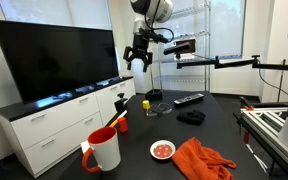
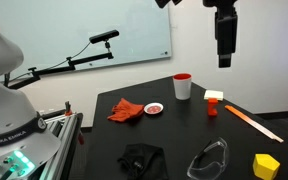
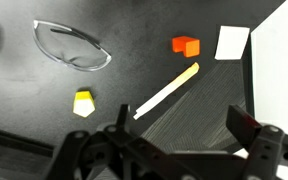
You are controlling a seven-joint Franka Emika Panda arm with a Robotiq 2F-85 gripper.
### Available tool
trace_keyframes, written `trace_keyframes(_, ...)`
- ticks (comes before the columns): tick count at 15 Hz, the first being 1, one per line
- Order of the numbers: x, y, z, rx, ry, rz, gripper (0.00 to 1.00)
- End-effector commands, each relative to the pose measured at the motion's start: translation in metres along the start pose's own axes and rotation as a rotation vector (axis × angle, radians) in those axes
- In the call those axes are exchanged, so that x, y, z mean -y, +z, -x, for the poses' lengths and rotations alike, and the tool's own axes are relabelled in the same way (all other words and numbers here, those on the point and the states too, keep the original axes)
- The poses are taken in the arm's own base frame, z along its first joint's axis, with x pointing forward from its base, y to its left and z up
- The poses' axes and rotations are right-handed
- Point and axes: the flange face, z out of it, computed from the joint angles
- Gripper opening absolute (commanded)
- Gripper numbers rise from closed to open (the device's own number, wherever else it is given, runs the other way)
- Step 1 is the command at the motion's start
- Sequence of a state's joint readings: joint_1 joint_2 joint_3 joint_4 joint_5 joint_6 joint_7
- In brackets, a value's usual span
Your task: Rotate the top of the black clump.
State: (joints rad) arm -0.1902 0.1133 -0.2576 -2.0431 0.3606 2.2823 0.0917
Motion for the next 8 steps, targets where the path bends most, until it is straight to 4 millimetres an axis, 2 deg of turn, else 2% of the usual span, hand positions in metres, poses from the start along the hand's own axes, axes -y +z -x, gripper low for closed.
trace_keyframes(1,0.009,0.014,-0.025,-0.010,0.037,0.013,1.00)
trace_keyframes(5,0.016,0.045,-0.069,-0.061,0.064,0.048,1.00)
trace_keyframes(8,0.012,0.064,-0.102,-0.113,0.092,0.057,1.00)
